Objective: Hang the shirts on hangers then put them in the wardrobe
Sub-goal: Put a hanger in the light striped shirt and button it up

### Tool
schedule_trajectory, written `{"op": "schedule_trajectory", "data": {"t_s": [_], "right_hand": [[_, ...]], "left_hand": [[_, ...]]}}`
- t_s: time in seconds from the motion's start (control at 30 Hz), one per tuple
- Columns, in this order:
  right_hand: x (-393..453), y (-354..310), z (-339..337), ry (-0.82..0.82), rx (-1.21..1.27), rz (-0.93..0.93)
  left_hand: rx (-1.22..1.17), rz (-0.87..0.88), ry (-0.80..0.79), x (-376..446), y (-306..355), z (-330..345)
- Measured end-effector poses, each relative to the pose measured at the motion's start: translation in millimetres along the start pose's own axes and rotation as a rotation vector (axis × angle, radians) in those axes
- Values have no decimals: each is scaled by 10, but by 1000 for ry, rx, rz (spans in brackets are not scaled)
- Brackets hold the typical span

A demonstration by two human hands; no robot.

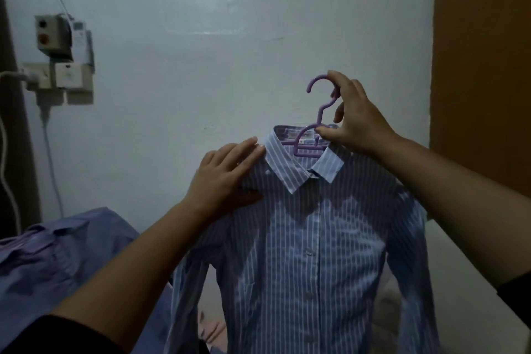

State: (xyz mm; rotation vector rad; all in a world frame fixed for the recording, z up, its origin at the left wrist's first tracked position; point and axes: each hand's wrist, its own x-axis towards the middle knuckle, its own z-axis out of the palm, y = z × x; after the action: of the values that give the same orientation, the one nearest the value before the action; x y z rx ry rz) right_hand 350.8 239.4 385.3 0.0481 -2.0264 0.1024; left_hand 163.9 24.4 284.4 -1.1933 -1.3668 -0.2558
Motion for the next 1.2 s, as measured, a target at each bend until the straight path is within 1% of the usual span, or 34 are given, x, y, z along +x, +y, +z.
{"op": "schedule_trajectory", "data": {"t_s": [0.1, 0.2, 0.27, 0.5, 0.63, 0.8, 0.9, 0.97, 1.03, 1.13, 1.2], "right_hand": [[48, -71, -204, 18, -31, -16], [76, -120, -352, 38, -36, -15], [100, -148, -427, 62, -25, -19], [111, -251, -478, 73, -25, -36], [123, -256, -438, 60, -23, -51], [126, -267, -383, 70, -37, -73], [-2, -252, -292, 87, -8, -114], [-136, -206, -223, 66, -13, -117], [-264, -112, -164, 24, -93, -114], [-397, 36, -92, 5, -367, -224], [-442, 107, -85, 0, -494, -254]], "left_hand": [[93, 54, -19, 127, -83, -180], [178, 119, 9, 200, -149, -332], [199, 121, 31, 246, -172, -415], [117, 147, 9, 308, -158, -497], [107, 175, -60, 369, -97, -528], [99, 118, -111, 395, -75, -507], [102, 92, -133, 362, -126, -491], [106, 74, -148, 343, -181, -484], [109, 38, -152, 331, -232, -501], [113, -23, -128, 339, -288, -544], [117, -32, -120, 362, -320, -565]]}}
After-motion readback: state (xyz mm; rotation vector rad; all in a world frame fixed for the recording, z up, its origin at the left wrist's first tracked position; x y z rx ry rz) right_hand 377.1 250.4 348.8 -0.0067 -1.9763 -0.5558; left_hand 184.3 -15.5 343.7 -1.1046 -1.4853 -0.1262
